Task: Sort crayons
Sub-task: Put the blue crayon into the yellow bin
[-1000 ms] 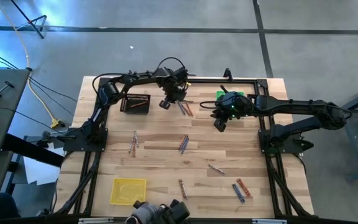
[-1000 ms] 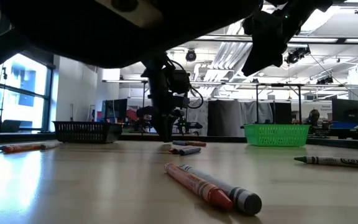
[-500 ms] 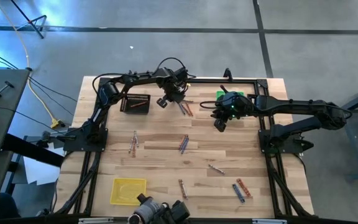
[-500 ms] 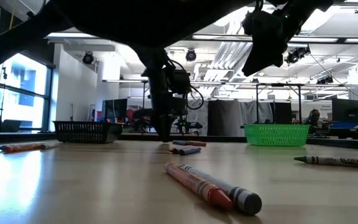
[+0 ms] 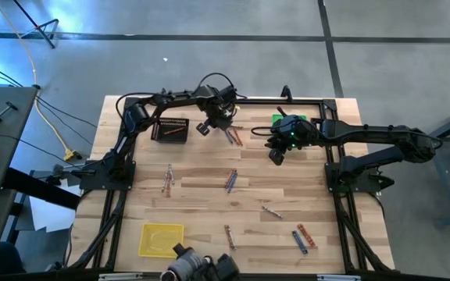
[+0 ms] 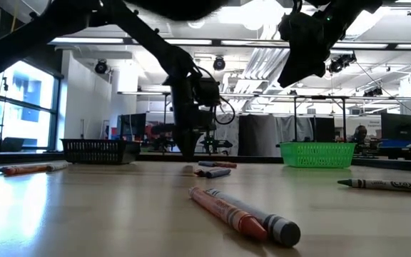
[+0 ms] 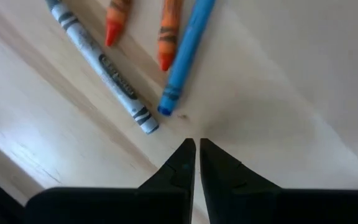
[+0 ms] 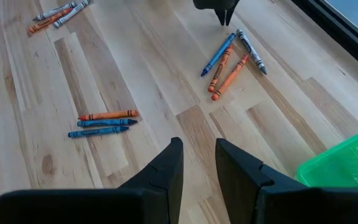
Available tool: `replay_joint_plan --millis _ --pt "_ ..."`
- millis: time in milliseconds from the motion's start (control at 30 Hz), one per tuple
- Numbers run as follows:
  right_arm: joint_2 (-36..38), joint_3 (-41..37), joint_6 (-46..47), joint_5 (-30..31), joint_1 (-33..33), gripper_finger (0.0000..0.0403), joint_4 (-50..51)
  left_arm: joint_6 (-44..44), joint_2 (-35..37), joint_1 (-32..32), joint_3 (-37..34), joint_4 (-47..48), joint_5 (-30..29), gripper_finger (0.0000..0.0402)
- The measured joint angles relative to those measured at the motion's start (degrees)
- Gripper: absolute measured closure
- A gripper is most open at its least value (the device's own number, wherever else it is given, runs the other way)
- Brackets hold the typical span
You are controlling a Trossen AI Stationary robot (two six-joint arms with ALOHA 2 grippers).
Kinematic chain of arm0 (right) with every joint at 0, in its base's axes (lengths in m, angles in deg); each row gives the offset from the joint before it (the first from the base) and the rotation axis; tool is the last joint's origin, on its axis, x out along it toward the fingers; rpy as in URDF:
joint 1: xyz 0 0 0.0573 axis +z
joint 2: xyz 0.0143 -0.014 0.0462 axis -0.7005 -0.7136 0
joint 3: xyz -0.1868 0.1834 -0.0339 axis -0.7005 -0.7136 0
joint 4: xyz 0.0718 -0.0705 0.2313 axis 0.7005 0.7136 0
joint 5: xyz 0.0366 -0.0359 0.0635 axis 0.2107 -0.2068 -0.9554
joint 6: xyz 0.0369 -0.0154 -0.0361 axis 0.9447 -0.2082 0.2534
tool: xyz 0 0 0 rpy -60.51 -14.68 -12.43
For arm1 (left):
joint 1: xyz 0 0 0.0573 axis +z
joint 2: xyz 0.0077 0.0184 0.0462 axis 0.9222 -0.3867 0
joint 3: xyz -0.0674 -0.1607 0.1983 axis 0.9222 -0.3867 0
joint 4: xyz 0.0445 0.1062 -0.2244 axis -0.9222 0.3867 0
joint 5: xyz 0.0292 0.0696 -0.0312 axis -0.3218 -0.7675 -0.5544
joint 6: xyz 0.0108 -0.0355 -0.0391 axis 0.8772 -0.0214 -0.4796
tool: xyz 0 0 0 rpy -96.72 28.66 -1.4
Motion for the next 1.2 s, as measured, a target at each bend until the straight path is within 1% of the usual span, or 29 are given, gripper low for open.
replay_joint_plan --millis 167,267,367,567,933,1067,1200 --pt "0.0 0.0 0.0 1.5 0.0 0.0314 0.0 2.5 0.4 -0.7 1.0 0.1 1.5 0.0390" --pt "0.0 0.0 0.0 1.7 0.0 0.0314 0.0 3.8 0.4 -0.9 1.5 -2.6 3.1 0.0390" --pt "0.0 0.0 0.0 1.7 0.0 0.0314 0.0 5.2 0.4 -1.1 1.4 -3.4 4.9 0.0390" --pt "0.0 0.0 -0.4 1.7 0.0 0.0314 0.0 5.6 0.4 -0.9 1.4 -3.4 8.9 0.0390" --pt "0.0 0.0 -1.5 1.8 0.0 0.0314 0.0 8.9 0.4 0.4 1.4 -2.9 12.8 0.0390" --pt "0.0 0.0 -1.6 3.8 0.0 0.0314 0.0 11.2 0.4 0.5 1.4 -2.7 13.9 0.0390" --pt "0.0 0.0 -2.0 4.7 0.0 0.0314 0.0 12.3 0.4 0.9 1.4 -2.7 17.5 0.0390"
